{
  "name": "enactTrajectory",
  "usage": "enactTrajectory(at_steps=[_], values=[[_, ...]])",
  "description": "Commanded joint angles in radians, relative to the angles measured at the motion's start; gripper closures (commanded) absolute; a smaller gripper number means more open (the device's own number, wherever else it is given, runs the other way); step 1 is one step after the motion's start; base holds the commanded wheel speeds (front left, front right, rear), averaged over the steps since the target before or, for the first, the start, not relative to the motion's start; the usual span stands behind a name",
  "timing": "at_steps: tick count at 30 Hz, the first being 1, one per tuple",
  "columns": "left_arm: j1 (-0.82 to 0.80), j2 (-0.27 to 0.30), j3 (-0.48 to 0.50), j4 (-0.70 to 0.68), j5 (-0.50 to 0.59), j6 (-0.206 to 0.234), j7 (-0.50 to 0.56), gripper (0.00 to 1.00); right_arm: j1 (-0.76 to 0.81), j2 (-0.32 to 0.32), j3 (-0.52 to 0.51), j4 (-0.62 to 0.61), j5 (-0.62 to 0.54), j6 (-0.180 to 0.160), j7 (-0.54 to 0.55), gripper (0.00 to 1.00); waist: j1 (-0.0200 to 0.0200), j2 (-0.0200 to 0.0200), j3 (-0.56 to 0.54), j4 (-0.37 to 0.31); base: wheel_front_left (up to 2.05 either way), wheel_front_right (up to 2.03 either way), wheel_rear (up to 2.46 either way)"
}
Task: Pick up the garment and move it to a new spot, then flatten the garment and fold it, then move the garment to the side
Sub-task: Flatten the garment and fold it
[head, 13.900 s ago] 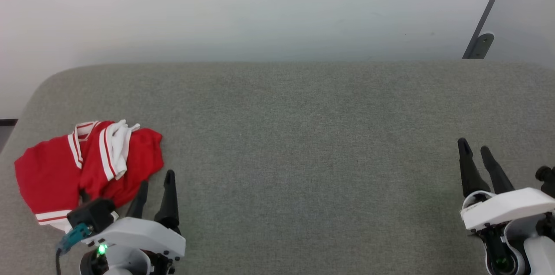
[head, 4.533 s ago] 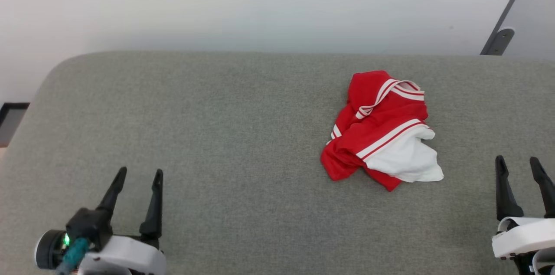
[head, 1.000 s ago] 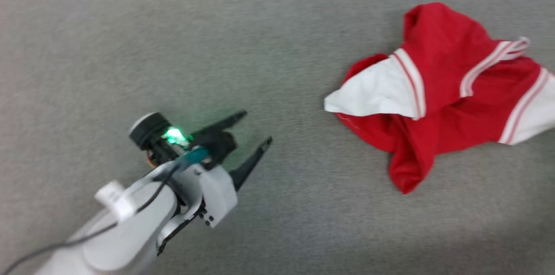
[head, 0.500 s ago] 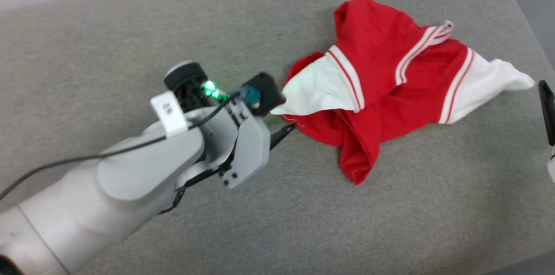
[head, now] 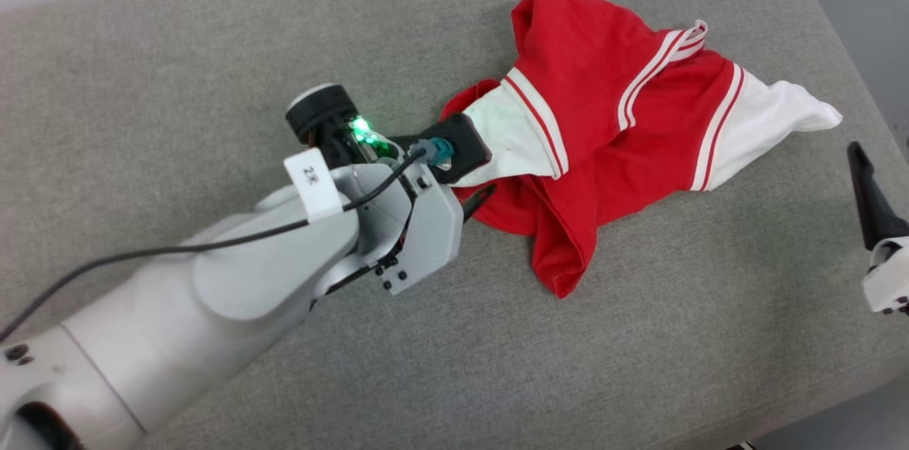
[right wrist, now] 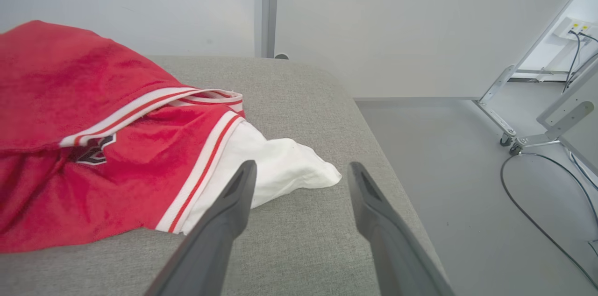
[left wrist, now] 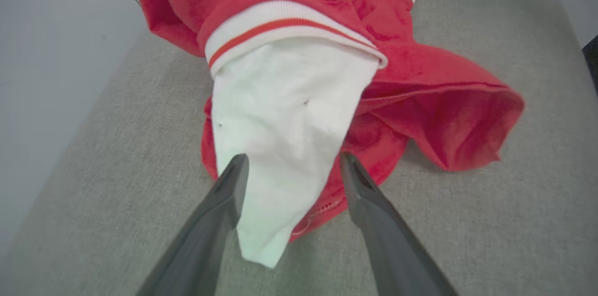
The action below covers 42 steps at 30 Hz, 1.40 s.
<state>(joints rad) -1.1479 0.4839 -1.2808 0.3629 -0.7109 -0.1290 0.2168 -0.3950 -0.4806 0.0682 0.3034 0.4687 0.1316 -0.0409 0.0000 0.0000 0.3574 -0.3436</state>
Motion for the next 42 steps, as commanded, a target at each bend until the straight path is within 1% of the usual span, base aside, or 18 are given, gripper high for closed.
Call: enactTrajectory(at_steps=[1,3,4,5,6,7,8,11,13,18,20,23,26,31,34,38,41,42], values=[[0.004,-0.016,-0.001,0.015,0.011,-0.001,-0.009,0.00,0.012,0.012,-0.008,-0.014,-0.014,-0.002,0.008,0.00,0.0000,0.0000,0.000,-0.002,0.00,0.00,0.00],[0.008,-0.028,0.000,0.040,0.016,-0.001,-0.022,0.00,0.021,0.019,-0.013,-0.030,-0.021,-0.002,0.021,0.00,0.0000,0.0000,-0.001,-0.005,0.00,0.00,0.00],[0.013,-0.034,0.000,0.049,0.018,-0.001,-0.025,0.28,0.024,0.023,-0.015,-0.036,-0.026,-0.002,0.026,0.00,0.0000,0.0000,-0.001,-0.006,0.00,0.00,0.00],[0.013,-0.039,0.000,0.057,0.018,-0.001,-0.030,0.51,0.023,0.027,-0.016,-0.043,-0.029,-0.002,0.031,0.00,0.0000,0.0000,-0.001,-0.007,0.00,0.00,0.00],[0.011,-0.044,0.000,0.067,0.017,-0.001,-0.036,0.61,0.022,0.030,-0.018,-0.050,-0.030,-0.002,0.034,0.00,0.0000,0.0000,-0.001,-0.008,0.00,0.00,0.00],[0.011,-0.049,0.000,0.077,0.017,-0.001,-0.041,0.89,0.025,0.033,-0.021,-0.055,-0.032,-0.002,0.039,0.00,0.0000,0.0000,-0.001,-0.008,0.00,0.00,0.00],[0.007,-0.051,0.000,0.088,0.015,-0.001,-0.047,1.00,0.030,0.034,-0.023,-0.059,-0.035,-0.002,0.041,0.00,0.0000,0.0000,-0.002,-0.007,0.00,0.00,0.00],[-0.010,-0.049,0.000,0.112,-0.002,-0.001,-0.059,1.00,0.042,0.035,-0.030,-0.070,-0.039,-0.002,0.050,0.00,0.0000,0.0000,-0.006,0.002,0.00,0.00,0.00],[-0.026,-0.035,0.001,0.137,-0.048,-0.001,-0.071,1.00,0.047,0.033,-0.039,-0.076,-0.043,-0.002,0.054,0.00,0.0000,0.0000,-0.013,0.014,0.00,0.00,0.00],[-0.021,0.026,0.069,0.194,-0.273,-0.001,-0.047,1.00,0.069,0.037,-0.044,-0.082,-0.048,-0.002,0.061,0.00,0.0000,0.0000,-0.035,0.045,0.00,0.00,0.00],[0.013,0.059,0.119,0.222,-0.401,-0.001,0.004,1.00,0.079,0.038,-0.043,-0.084,-0.046,-0.002,0.063,0.00,0.0000,0.0000,-0.044,0.058,0.00,0.00,0.00],[0.051,0.114,0.206,0.279,-0.598,0.010,0.136,1.00,0.089,0.039,-0.042,-0.090,-0.046,-0.002,0.069,0.00,0.0000,0.0000,-0.051,0.073,0.00,0.00,0.00],[0.081,0.159,0.268,0.309,-0.736,0.054,0.245,1.00,0.097,0.037,-0.047,-0.095,-0.046,-0.002,0.074,0.00,0.0000,0.0000,-0.052,0.084,0.00,0.00,0.00],[0.095,0.240,0.325,0.330,-0.840,0.131,0.337,1.00,0.096,0.029,-0.052,-0.107,-0.040,-0.002,0.082,0.00,0.0000,0.0000,-0.040,0.097,0.00,0.00,0.00],[0.068,0.259,0.357,0.331,-0.874,0.172,0.357,1.00,0.090,0.026,-0.050,-0.112,-0.035,-0.002,0.086,0.00,0.0000,0.0000,-0.029,0.099,0.00,0.00,0.00],[0.027,0.292,0.358,0.327,-0.850,0.232,0.369,1.00,0.079,0.022,-0.046,-0.120,-0.030,-0.002,0.087,0.00,0.0000,0.0000,-0.014,0.095,0.00,0.00,0.00],[0.001,0.303,0.387,0.345,-0.879,0.287,0.385,1.00,0.073,0.023,-0.043,-0.121,-0.026,-0.002,0.087,0.00,0.0000,0.0000,-0.002,0.086,0.00,0.00,0.00],[-0.003,0.324,0.369,0.355,-0.850,0.308,0.394,1.00,0.073,0.024,-0.044,-0.119,-0.026,-0.002,0.087,0.00,0.0000,0.0000,0.001,0.083,0.00,0.00,0.00]])
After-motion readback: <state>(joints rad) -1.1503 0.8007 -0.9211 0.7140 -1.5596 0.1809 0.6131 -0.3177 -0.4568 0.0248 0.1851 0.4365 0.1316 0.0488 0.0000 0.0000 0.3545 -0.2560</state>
